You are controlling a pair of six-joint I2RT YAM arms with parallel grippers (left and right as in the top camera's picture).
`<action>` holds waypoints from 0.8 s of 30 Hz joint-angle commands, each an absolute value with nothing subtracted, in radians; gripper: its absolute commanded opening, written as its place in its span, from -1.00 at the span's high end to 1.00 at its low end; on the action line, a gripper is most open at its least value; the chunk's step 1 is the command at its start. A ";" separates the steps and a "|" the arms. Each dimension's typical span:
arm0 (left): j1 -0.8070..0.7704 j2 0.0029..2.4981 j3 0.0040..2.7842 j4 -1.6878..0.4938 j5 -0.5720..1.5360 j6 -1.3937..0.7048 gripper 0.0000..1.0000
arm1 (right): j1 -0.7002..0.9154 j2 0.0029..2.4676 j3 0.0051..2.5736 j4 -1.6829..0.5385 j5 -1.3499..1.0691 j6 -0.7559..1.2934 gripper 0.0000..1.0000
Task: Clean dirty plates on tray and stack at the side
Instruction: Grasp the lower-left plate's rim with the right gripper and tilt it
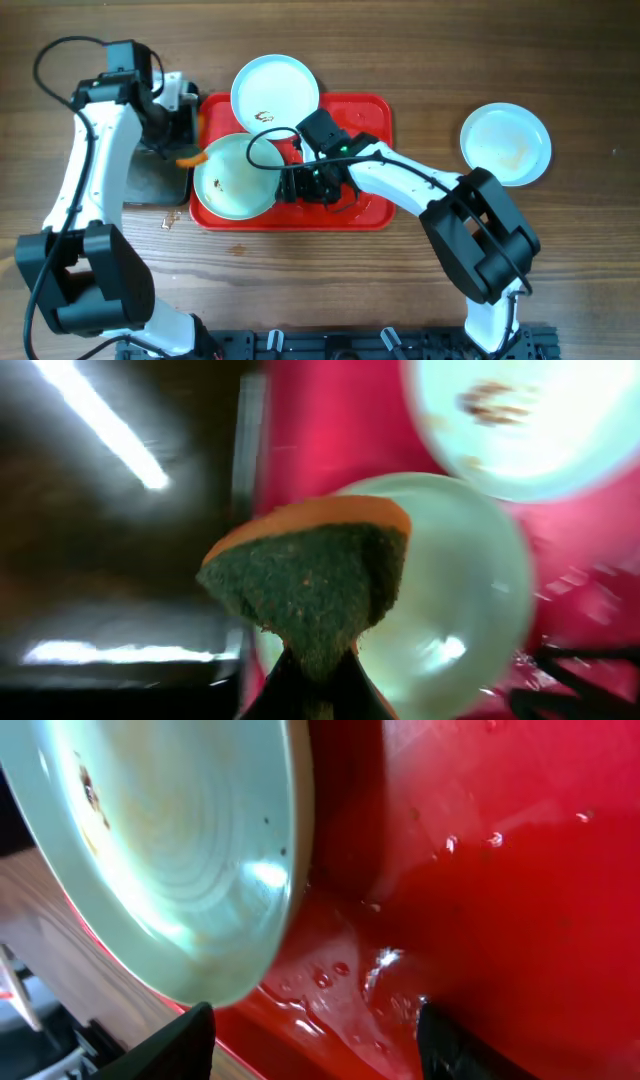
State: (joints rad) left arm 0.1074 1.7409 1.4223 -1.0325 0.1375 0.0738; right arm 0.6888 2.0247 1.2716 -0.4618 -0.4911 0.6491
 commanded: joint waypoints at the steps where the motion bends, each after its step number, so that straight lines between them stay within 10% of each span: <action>1: 0.123 1.717 1.433 -1.028 0.017 0.018 0.92 | 0.707 2.089 1.271 -0.418 -0.471 0.749 -0.33; 9: 0.123 1.717 1.433 -1.021 0.017 0.018 0.92 | 0.737 2.089 1.271 -0.363 -0.436 0.859 0.43; 24: 0.120 1.717 1.433 -1.021 0.059 0.019 0.92 | 0.749 2.089 1.271 -0.344 -0.321 1.116 0.56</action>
